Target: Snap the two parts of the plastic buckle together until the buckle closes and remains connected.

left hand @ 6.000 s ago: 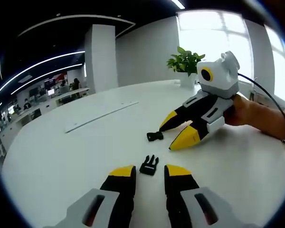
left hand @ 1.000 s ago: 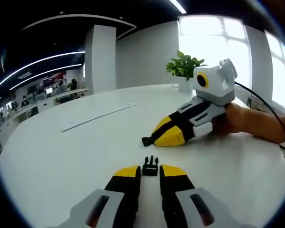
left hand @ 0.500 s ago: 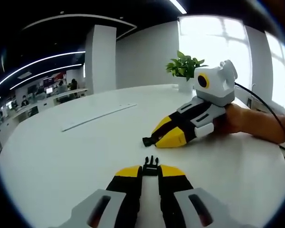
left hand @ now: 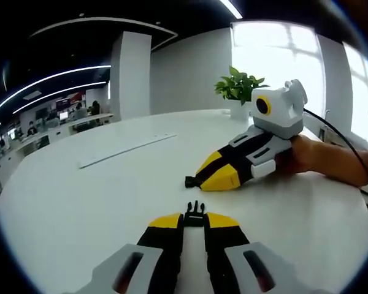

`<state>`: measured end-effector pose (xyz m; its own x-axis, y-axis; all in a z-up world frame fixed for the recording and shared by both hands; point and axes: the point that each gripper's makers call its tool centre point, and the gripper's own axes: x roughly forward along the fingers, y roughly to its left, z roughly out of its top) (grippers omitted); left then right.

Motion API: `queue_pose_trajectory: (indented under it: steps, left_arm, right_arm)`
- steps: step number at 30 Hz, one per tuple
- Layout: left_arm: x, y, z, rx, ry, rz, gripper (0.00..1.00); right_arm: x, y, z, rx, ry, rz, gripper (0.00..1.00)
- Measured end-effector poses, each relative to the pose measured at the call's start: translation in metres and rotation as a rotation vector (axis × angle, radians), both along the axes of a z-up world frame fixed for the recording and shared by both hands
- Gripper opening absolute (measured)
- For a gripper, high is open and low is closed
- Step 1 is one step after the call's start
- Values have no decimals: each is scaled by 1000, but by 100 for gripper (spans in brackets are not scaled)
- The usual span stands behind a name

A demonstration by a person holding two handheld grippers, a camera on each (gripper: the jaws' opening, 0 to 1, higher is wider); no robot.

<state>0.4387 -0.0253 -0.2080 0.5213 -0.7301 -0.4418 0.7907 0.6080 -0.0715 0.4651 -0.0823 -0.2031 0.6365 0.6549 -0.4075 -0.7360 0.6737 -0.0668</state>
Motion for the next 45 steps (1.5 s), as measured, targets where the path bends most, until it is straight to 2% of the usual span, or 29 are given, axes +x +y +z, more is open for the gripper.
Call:
queue_pose_trajectory:
  steps: [18,45]
  left_arm:
    - [0,0,0,2,-2,-1,13]
    - [1,0,0,5,-5,2,12]
  right_arm:
    - [3,-6,0,-4,7,-65,15]
    - [4,-5,0,0,8,-59,13]
